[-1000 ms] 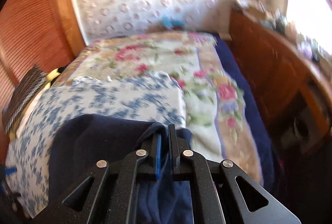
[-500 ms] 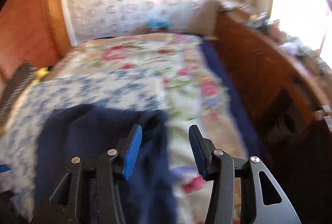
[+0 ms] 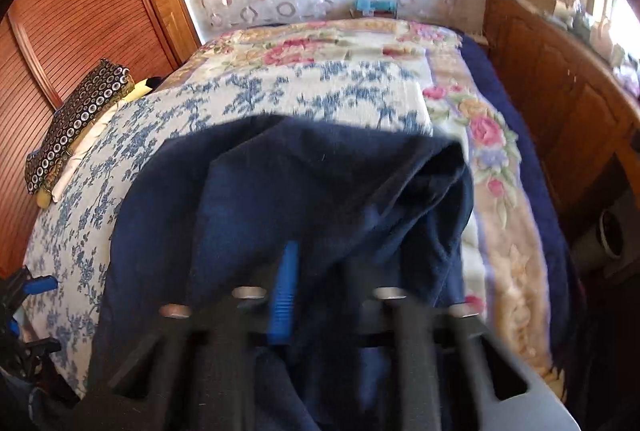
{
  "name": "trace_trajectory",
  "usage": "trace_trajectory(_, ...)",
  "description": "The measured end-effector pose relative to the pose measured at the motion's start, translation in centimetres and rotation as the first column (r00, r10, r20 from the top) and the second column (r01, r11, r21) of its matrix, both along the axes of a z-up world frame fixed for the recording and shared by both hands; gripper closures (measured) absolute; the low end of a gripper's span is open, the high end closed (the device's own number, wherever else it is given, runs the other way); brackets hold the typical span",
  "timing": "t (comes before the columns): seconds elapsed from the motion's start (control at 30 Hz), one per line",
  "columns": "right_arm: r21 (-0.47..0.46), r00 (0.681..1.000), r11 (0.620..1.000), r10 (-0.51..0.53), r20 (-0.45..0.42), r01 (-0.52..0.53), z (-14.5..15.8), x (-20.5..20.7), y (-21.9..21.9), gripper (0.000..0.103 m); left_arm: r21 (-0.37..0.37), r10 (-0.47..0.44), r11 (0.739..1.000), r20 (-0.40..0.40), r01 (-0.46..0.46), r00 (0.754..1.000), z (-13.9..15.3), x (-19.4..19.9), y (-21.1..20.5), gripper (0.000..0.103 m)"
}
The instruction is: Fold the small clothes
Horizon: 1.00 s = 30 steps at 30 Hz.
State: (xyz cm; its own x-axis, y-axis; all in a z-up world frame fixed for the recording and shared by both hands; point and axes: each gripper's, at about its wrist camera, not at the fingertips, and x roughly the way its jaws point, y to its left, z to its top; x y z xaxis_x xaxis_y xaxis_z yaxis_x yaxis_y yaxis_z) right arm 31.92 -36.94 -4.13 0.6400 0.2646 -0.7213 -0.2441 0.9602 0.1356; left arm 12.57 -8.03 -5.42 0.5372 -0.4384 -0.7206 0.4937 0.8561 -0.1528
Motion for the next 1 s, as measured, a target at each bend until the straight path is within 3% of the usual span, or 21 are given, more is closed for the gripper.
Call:
trace_trajectory(0.13, -0.008, 0.997, 1.0, -0.024, 0.08, 0.025, 2.1, -0.9, -0.9, 0.099, -0.004, 0.002, 1.0, -0.002, -0.002, 1.0, -0.1, 0.0, 0.2, 0.023)
trace_trajectory(0.4, -0.006, 0.95, 0.968, -0.243, 0.194, 0.249, 4.0, 0.3, -4.3, 0.099, -0.003, 0.001, 1.0, -0.005, -0.001, 1.0, -0.2, -0.1, 0.2, 0.023)
trace_trajectory(0.47, -0.074, 0.949, 0.958, -0.262, 0.176, 0.278, 3.4, 1.3, -3.5, 0.087, -0.001, -0.002, 1.0, -0.004, 0.002, 1.0, -0.2, -0.1, 0.1, 0.023)
trace_trajectory(0.5, -0.101, 0.949, 0.952, -0.271, 0.162, 0.289, 3.1, 1.6, -3.3, 0.074, -0.001, -0.004, 1.0, -0.003, 0.004, 1.0, -0.2, -0.1, 0.0, 0.023)
trace_trajectory(0.57, -0.137, 0.948, 0.943, -0.281, 0.152, 0.302, 2.7, 1.4, -2.5, 0.069, -0.004, -0.01, 1.0, -0.003, 0.01, 1.0, -0.1, -0.1, -0.1, 0.023)
trace_trajectory(0.7, -0.139, 0.956, 0.955, -0.237, 0.171, 0.261, 2.6, -2.4, -1.7, 0.065, -0.006, -0.024, 1.0, -0.005, 0.024, 1.0, -0.2, -0.3, -0.6, 0.023)
trace_trajectory(0.9, -0.113, 0.991, 0.993, -0.022, 0.135, 0.038, 0.8, -11.0, 1.6, 0.064, -0.006, -0.049, 0.999, -0.008, 0.049, 0.999, -0.2, -0.7, -1.7, 0.023)
trace_trajectory(1.0, -0.139, 0.993, 0.99, -0.021, 0.112, 0.036, -1.2, -13.7, 2.9, 0.052, -0.007, -0.063, 0.998, -0.013, 0.063, 0.998, -0.2, -0.7, -2.4, 0.023)
